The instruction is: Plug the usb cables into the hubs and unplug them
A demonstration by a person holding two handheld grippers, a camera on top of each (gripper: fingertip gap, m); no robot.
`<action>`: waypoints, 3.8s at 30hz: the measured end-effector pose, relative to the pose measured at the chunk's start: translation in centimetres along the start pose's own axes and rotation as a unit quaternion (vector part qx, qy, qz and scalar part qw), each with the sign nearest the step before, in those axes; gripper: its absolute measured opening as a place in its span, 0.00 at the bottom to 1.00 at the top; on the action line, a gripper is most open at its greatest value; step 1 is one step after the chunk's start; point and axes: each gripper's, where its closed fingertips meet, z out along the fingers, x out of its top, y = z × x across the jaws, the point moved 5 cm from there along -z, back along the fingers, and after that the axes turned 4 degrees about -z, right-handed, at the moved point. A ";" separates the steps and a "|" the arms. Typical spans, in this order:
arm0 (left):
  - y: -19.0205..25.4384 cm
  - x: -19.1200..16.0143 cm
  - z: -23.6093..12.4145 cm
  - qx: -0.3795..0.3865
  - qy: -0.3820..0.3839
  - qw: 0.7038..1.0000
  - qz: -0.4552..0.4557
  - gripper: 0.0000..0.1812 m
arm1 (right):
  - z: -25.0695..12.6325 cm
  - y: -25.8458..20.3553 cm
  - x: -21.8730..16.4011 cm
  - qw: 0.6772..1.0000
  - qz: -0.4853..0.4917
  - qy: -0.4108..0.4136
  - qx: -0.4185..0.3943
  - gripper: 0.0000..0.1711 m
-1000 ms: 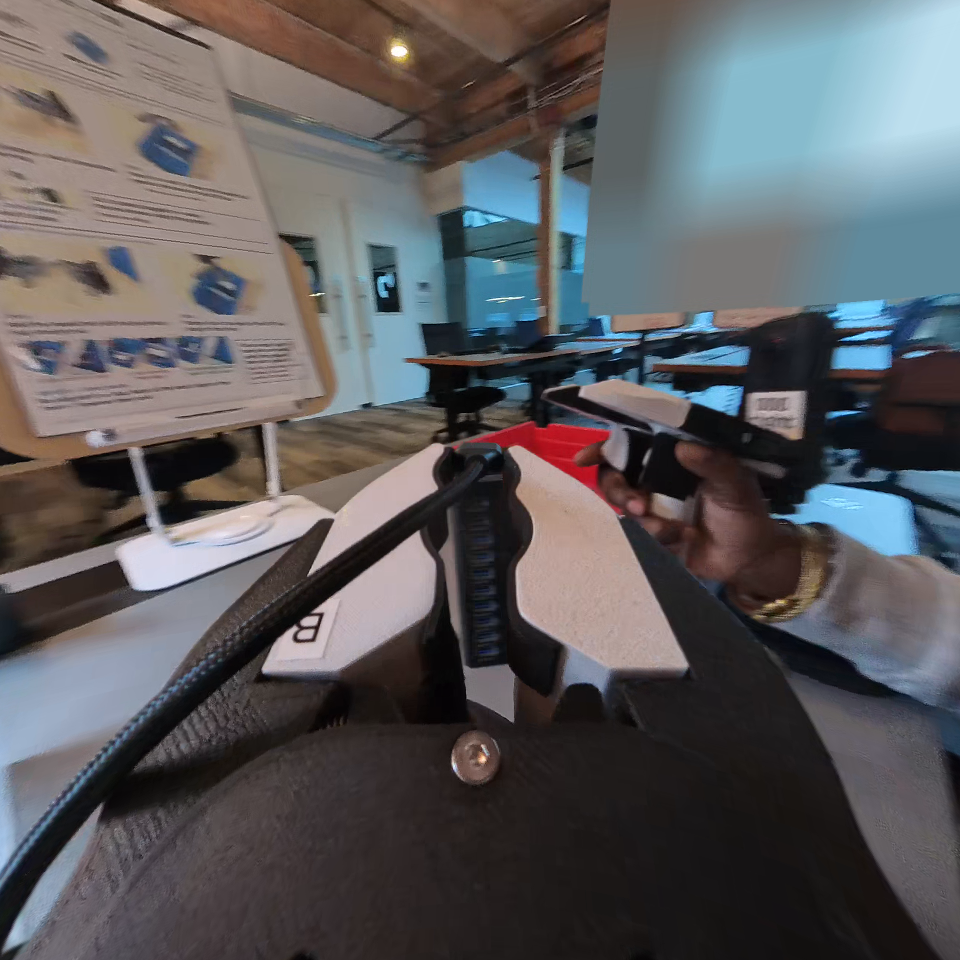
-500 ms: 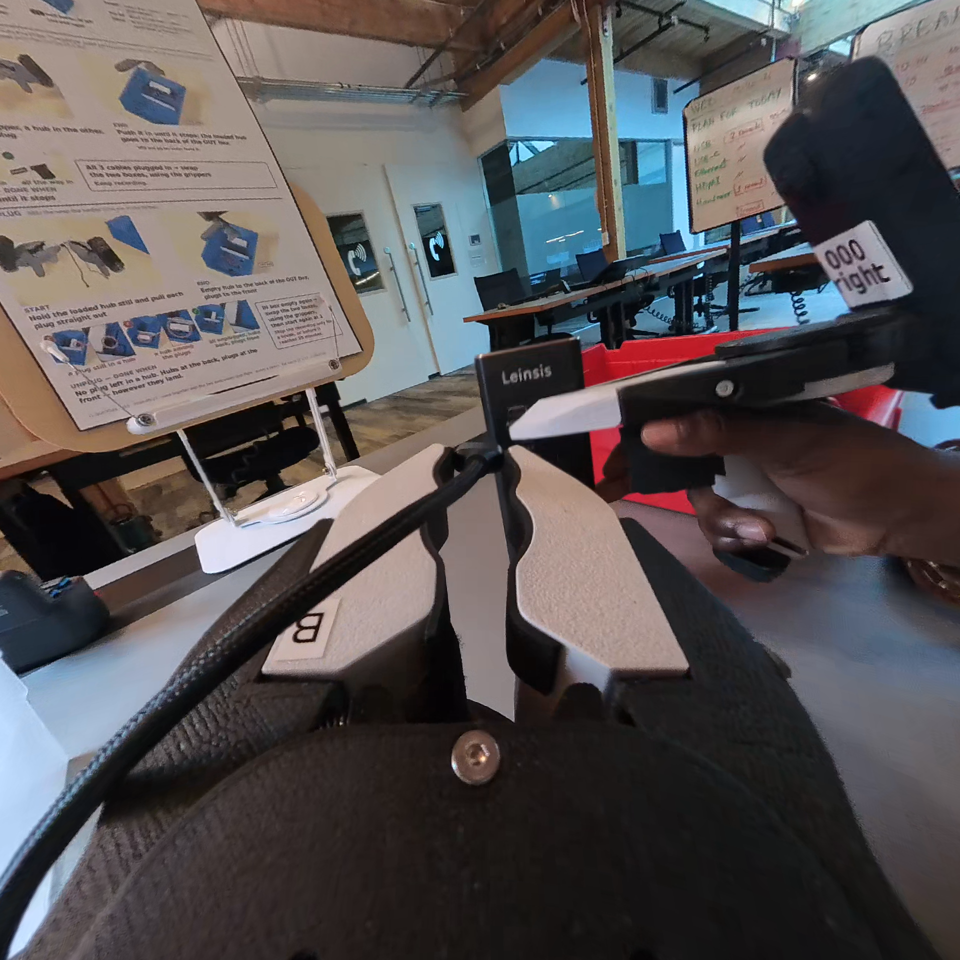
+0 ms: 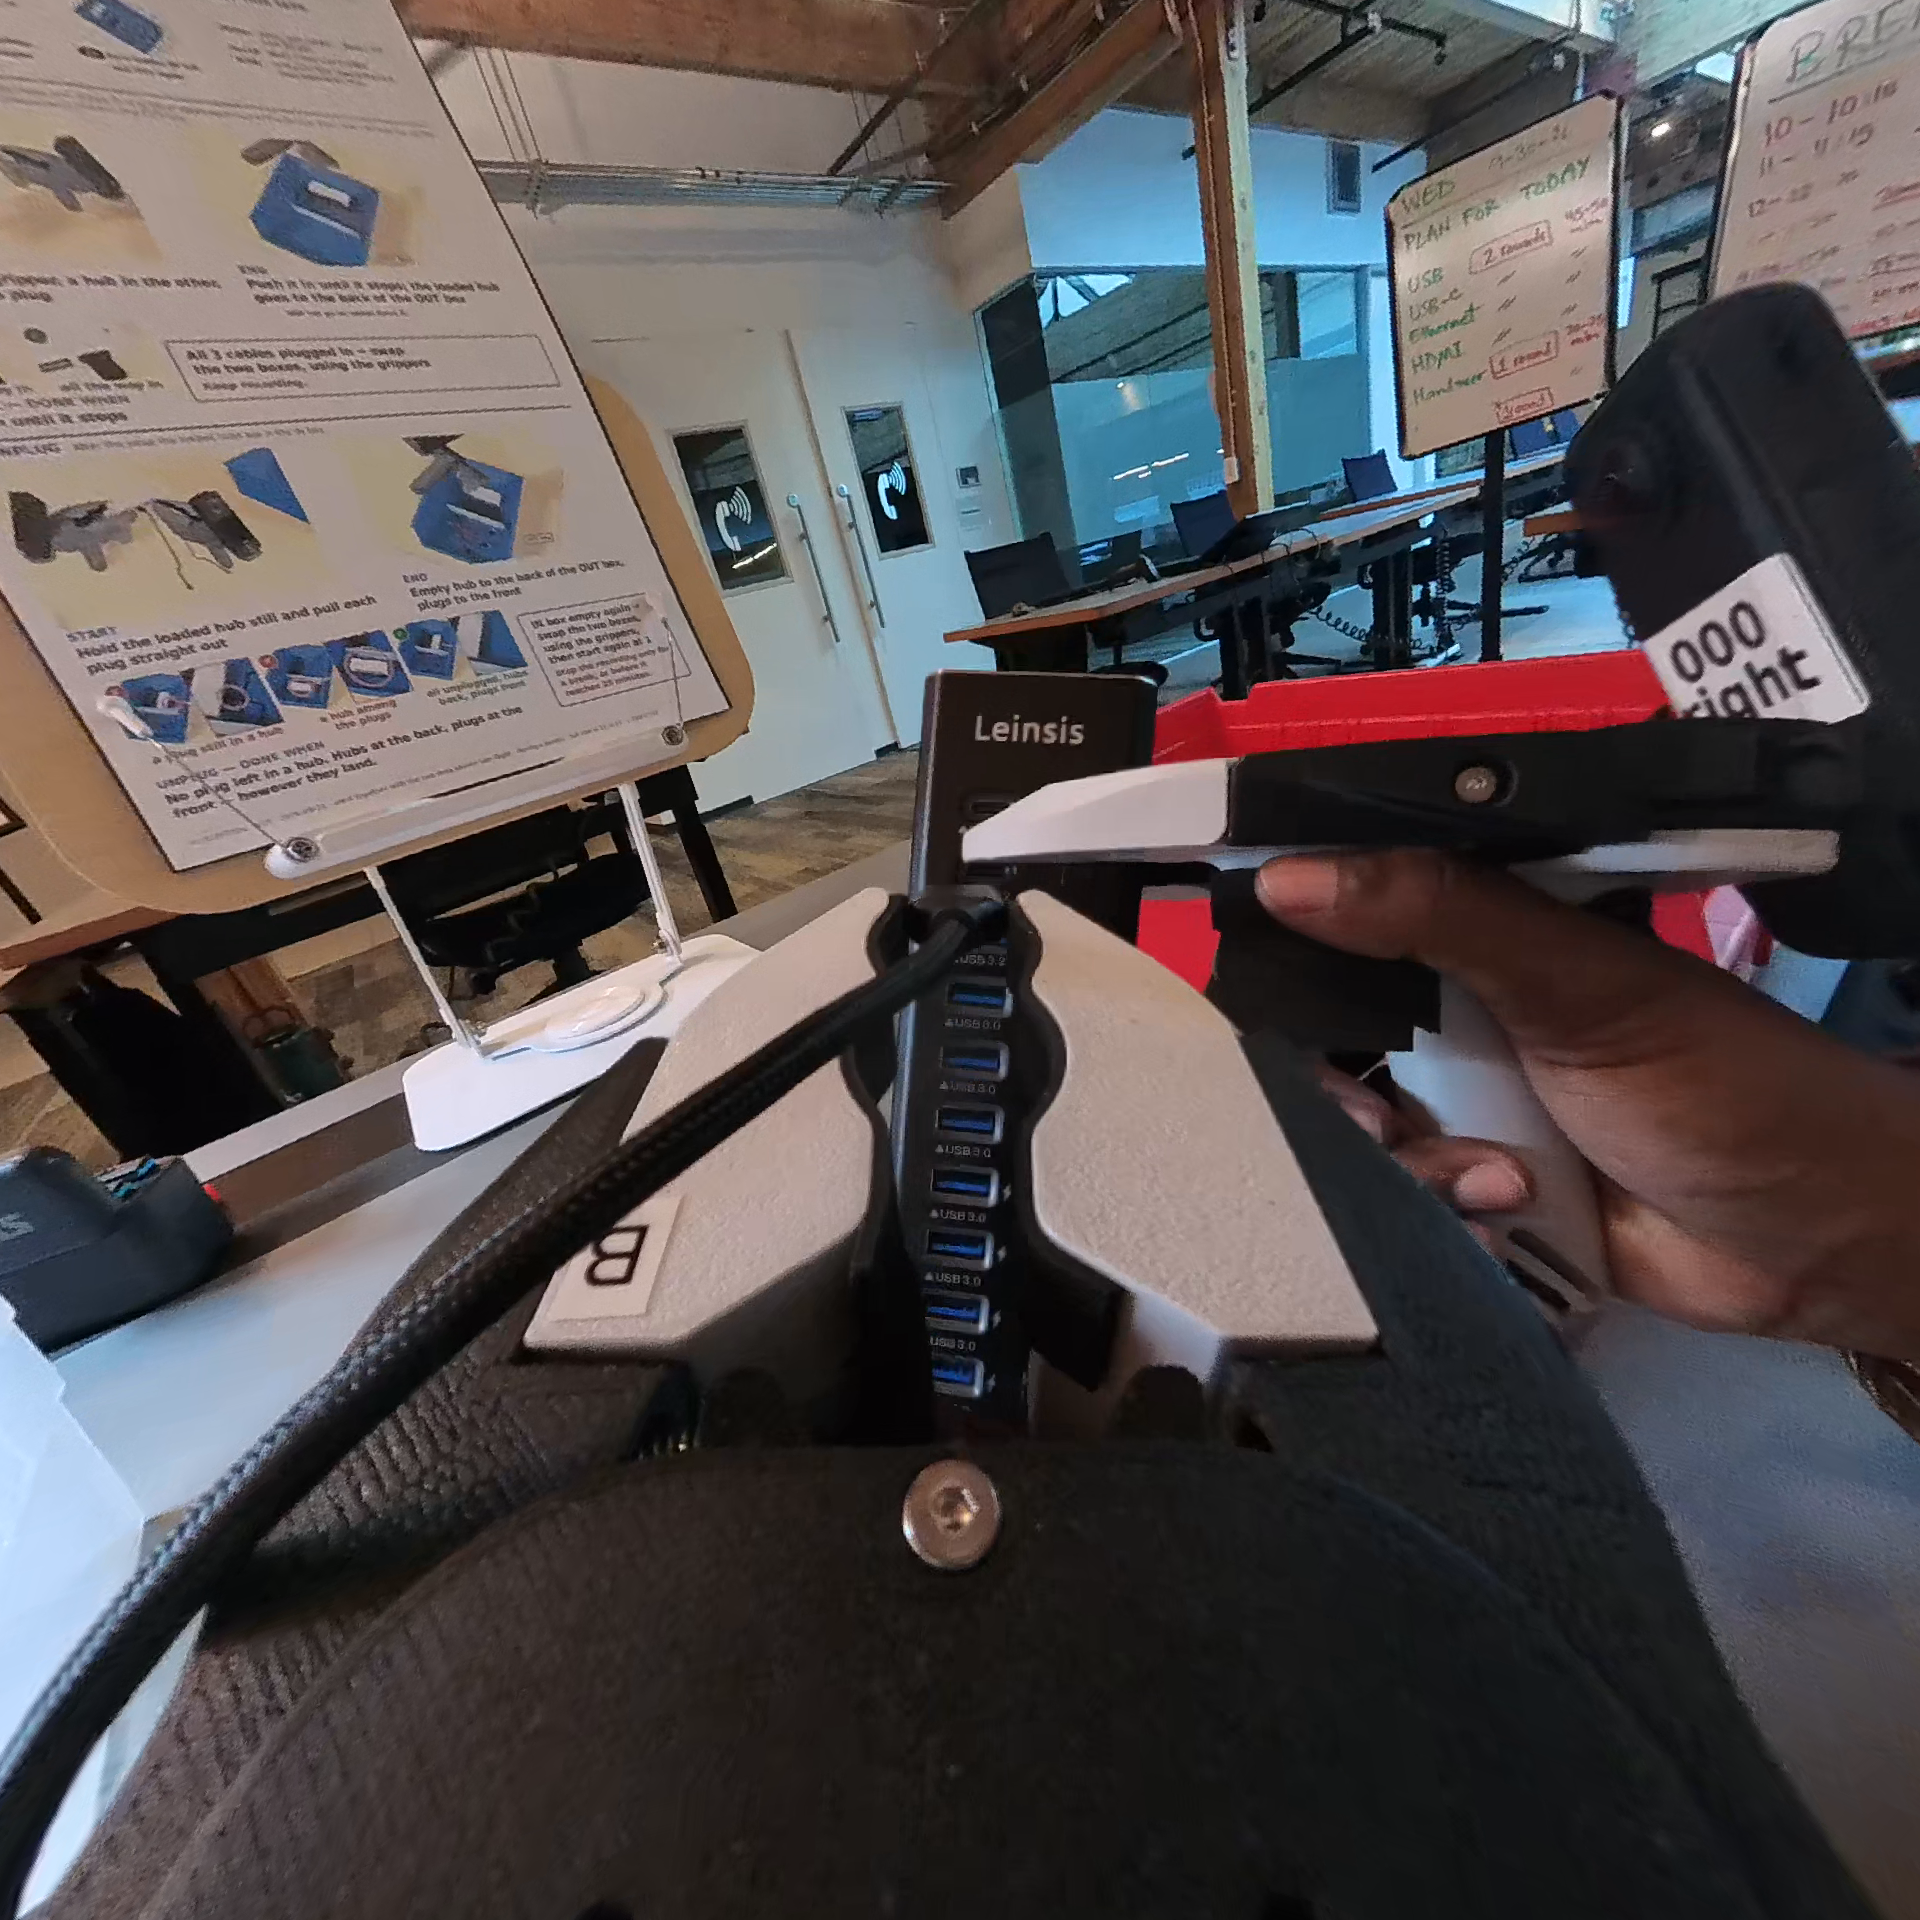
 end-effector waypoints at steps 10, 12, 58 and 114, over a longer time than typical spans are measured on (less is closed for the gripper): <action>0.4 -0.4 0.2 -0.010 -0.007 1.000 -0.001 0.10 | -0.2 -0.5 0.2 1.000 0.017 0.018 0.017 0.16; 0.4 -0.3 0.2 -0.009 -0.003 1.000 -0.005 0.10 | -0.3 -0.7 0.2 1.000 0.010 0.018 0.015 0.16; -1.2 -4.0 0.7 -0.147 -0.113 0.967 -0.173 0.29 | -0.3 2.1 1.9 0.991 -0.106 -0.080 -0.013 0.16; -2.3 -2.7 -0.1 -0.121 -0.047 0.986 -0.105 0.27 | -2.5 1.9 4.8 0.951 -0.268 0.058 -0.139 0.38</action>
